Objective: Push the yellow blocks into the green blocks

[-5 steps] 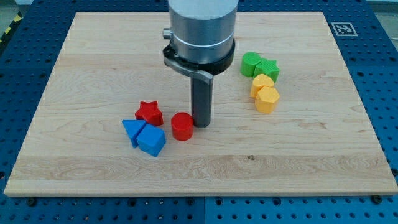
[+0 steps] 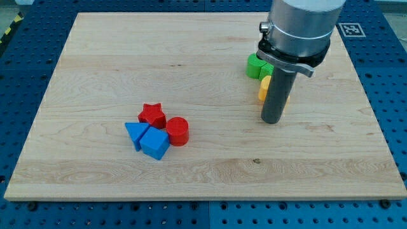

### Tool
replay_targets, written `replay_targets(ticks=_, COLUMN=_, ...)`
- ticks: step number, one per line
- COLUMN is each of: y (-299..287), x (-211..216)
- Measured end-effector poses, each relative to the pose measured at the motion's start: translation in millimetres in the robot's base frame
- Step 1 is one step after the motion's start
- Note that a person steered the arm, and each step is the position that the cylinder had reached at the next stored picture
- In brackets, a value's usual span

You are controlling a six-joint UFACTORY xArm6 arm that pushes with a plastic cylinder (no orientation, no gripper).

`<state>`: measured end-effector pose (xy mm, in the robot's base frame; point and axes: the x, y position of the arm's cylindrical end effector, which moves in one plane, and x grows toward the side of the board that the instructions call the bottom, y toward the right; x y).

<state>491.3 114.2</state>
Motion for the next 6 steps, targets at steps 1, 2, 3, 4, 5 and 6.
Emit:
replay_targets(ticks=1, y=8.5, x=1.1)
replay_targets(ticks=2, y=16.1, x=1.1)
replay_targets(ticks=3, y=16.1, x=-0.8)
replay_targets(ticks=4, y=16.1, x=-19.3)
replay_targets(ticks=5, y=16.1, x=-48.0)
replay_targets(ticks=6, y=16.1, x=-66.6)
